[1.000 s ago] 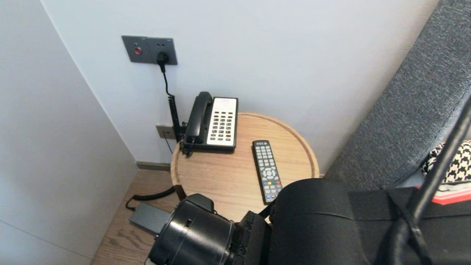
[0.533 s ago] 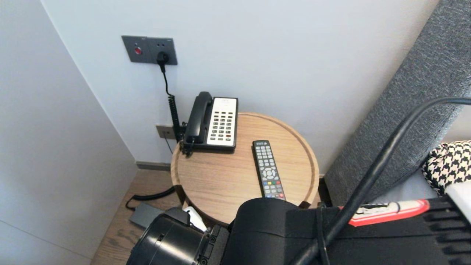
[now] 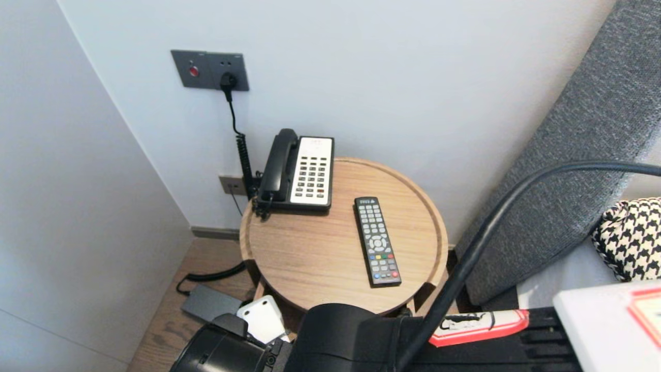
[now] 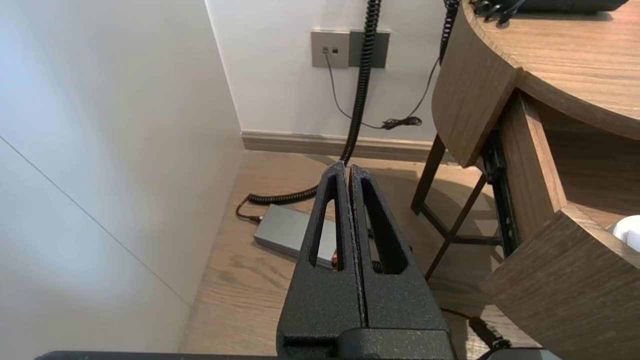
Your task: Take the remote control out of the drawer one by one and place them on the table
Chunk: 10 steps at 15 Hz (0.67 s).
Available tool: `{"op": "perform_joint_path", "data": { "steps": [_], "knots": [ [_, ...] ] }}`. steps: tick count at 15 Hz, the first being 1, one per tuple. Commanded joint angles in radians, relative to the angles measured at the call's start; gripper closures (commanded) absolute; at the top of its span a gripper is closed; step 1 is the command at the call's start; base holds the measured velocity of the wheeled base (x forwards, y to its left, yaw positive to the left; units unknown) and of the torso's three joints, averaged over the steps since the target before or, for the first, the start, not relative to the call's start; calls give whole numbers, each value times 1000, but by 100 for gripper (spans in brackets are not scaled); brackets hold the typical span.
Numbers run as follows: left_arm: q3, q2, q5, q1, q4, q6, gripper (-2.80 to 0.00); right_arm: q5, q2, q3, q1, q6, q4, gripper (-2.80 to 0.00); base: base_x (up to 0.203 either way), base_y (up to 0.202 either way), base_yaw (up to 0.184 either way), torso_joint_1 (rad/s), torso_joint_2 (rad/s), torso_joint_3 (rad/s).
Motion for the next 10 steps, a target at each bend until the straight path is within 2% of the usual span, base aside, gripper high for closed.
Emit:
{"op": "perform_joint_path", "data": {
  "steps": [1, 3, 6, 10],
  "knots": [
    [12, 0, 0, 0, 0, 1, 0, -54, 28, -9, -5, 9, 2, -280, 0, 0, 0, 0, 0, 0],
    [9, 0, 0, 1, 0, 1, 0, -98, 37, -33, -8, 17, -4, -280, 0, 0, 0, 0, 0, 0],
    [9, 0, -1, 1, 0, 1, 0, -106, 53, -82, -11, 50, -4, -280, 0, 0, 0, 0, 0, 0],
    [9, 0, 0, 1, 0, 1, 0, -106, 51, -88, -11, 50, -2, -280, 0, 0, 0, 0, 0, 0]
  ]
}}
